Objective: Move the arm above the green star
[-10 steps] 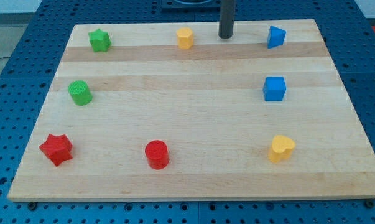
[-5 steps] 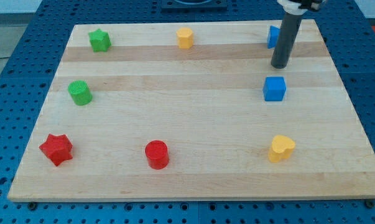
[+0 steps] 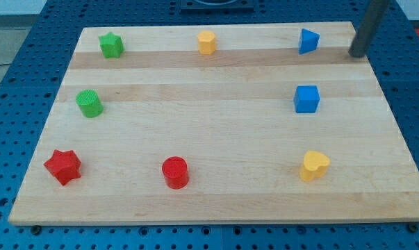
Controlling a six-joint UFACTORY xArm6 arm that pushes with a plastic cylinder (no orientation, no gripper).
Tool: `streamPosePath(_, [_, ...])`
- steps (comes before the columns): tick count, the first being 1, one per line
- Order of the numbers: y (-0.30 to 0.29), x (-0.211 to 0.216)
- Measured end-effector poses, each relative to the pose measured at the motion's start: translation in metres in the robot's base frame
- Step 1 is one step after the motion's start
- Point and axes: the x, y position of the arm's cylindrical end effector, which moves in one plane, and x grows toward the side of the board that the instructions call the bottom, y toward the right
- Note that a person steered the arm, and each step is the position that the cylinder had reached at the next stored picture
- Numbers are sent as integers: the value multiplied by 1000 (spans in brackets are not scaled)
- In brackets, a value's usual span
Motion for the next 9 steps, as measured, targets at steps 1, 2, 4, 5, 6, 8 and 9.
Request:
streamPosePath(1, [-9,-34])
streamPosePath(2, [-107,-72])
streamPosePath(4, [-251,-86])
streamPosePath(5, [-381,-87])
streamPosePath(6, [-486,-87])
streamPosePath(8, [-514,-85])
streamPosePath(9, [-505,-69])
